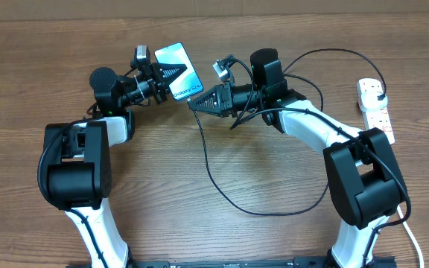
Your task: Plug charger to phone and switch on socket
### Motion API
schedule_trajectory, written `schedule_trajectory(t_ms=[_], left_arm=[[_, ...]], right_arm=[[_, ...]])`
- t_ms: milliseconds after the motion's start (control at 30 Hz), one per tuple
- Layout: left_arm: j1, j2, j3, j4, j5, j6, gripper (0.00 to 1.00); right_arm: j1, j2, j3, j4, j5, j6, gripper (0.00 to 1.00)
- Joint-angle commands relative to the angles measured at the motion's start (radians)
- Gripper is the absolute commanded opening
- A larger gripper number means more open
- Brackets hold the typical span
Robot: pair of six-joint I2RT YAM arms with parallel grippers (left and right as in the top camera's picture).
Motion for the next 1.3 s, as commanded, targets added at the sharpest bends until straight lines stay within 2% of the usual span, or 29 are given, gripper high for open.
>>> schedule_trajectory(t_ms=[0, 1267], left_arm=[[0.0, -0.004, 0.005, 0.012, -0.004, 0.033, 0.05], [0.0, -0.004, 0.005, 0.012, -0.005, 0.041, 0.05]], right_arm=[[-0.003, -0.029, 0.02, 0.006, 0.028, 0.004, 0.04], [-0.023, -0.029, 0.02, 0.022, 0.0, 0.053, 0.04]])
